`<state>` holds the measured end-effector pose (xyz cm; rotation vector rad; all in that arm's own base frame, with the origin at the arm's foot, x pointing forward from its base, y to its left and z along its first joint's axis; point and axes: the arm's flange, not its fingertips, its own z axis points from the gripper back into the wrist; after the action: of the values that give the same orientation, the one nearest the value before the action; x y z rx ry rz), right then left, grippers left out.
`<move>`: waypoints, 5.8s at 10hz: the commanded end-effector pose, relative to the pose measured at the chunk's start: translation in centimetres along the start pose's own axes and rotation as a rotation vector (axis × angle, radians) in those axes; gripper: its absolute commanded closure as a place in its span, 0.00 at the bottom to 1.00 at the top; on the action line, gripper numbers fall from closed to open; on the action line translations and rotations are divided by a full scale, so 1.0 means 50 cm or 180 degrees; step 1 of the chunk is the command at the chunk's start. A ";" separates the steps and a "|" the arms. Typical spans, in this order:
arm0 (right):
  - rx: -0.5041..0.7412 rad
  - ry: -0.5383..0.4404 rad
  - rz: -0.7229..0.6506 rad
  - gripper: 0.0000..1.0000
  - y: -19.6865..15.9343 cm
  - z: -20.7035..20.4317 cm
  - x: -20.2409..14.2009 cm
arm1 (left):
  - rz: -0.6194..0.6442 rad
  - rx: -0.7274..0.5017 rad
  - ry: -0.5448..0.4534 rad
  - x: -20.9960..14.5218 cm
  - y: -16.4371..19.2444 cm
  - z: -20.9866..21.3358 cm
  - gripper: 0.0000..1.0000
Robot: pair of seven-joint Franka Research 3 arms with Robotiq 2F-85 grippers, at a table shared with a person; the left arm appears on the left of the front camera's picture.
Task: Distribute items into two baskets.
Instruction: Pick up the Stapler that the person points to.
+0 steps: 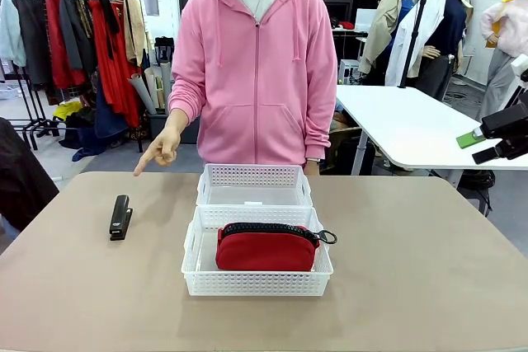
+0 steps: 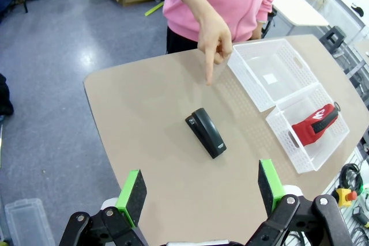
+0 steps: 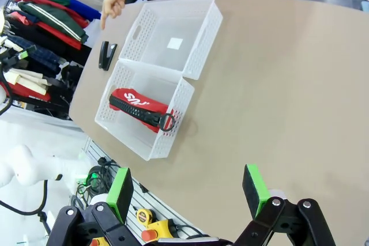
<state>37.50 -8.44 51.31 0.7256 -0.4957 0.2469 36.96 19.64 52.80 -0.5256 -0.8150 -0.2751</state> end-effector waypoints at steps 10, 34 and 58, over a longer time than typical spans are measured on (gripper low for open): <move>0.0037 -0.0038 0.0014 0.00 0.001 -0.002 0.002 | 0.0552 0.0136 0.0832 0.181 0.002 -0.232 0.00; 0.0037 -0.0038 0.0014 0.00 0.001 -0.002 0.002 | 0.1052 0.1370 0.2596 0.083 -0.098 -0.707 0.00; 0.0037 -0.0038 0.0014 0.00 0.001 -0.002 0.002 | 0.0851 0.1503 0.2566 -0.036 -0.127 -0.738 1.00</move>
<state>37.48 -8.44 51.30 0.7236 -0.4942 0.2463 56.58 -5.67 32.59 -0.0416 -0.0022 -0.0272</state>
